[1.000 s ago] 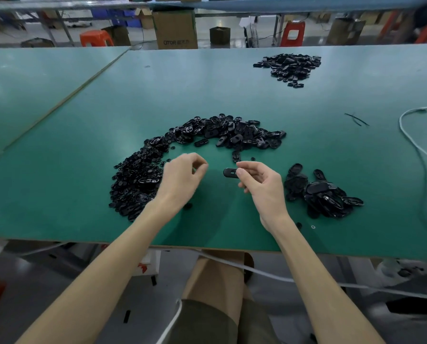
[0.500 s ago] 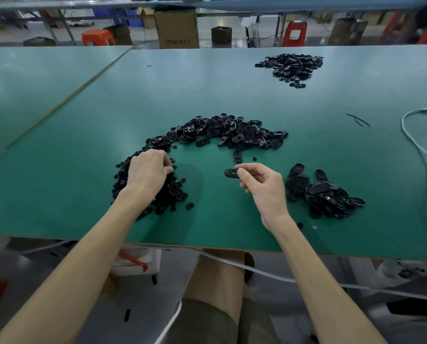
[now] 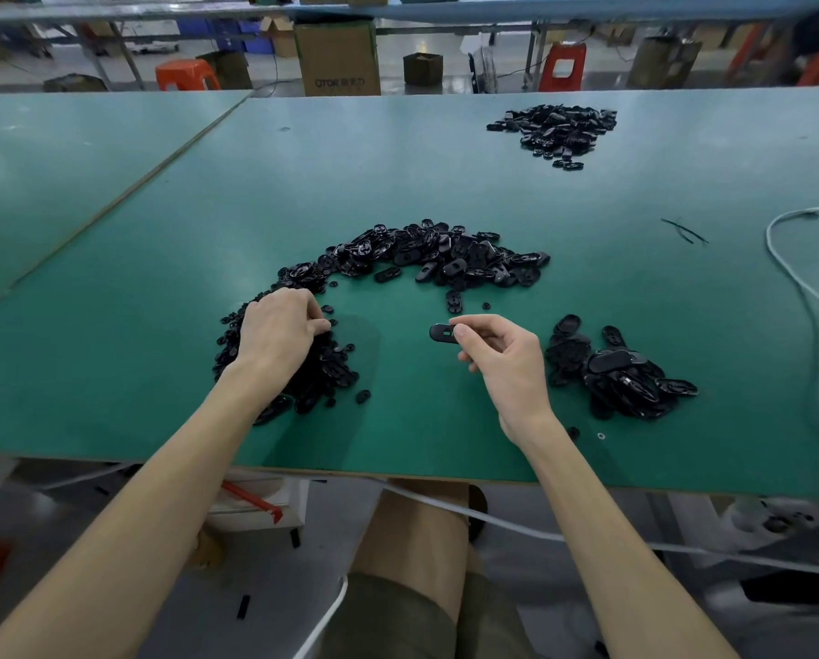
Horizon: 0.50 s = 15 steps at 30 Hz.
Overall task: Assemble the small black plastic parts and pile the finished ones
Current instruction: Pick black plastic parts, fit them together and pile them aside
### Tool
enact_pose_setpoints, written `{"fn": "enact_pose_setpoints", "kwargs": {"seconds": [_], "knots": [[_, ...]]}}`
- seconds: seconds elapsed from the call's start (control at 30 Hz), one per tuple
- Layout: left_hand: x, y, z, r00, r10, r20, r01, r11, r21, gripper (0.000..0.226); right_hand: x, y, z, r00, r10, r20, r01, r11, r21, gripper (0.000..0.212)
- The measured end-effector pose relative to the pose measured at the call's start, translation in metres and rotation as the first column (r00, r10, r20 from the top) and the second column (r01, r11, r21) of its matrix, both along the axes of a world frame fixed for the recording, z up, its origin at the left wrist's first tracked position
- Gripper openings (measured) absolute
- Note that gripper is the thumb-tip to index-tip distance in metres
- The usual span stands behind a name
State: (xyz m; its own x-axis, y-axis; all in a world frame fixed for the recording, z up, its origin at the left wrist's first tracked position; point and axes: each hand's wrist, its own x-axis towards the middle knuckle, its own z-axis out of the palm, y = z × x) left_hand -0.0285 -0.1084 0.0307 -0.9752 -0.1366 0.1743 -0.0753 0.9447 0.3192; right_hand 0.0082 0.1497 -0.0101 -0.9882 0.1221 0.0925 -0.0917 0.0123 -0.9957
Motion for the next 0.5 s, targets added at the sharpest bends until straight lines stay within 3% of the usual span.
{"fn": "enact_pose_setpoints", "kwargs": {"seconds": [0.23, 0.5], "knots": [[-0.006, -0.004, -0.004, 0.998, -0.016, 0.063, 0.014, 0.999, 0.039, 0.022, 0.000, 0.001, 0.000, 1.000, -0.005, -0.001, 0.005, 1.000, -0.003, 0.012], [0.002, 0.010, -0.014, 0.991, -0.043, -0.125, 0.061, 0.987, 0.146, 0.017, -0.001, 0.000, -0.001, 1.000, -0.013, 0.000, 0.013, 1.000, 0.004, 0.011]]}}
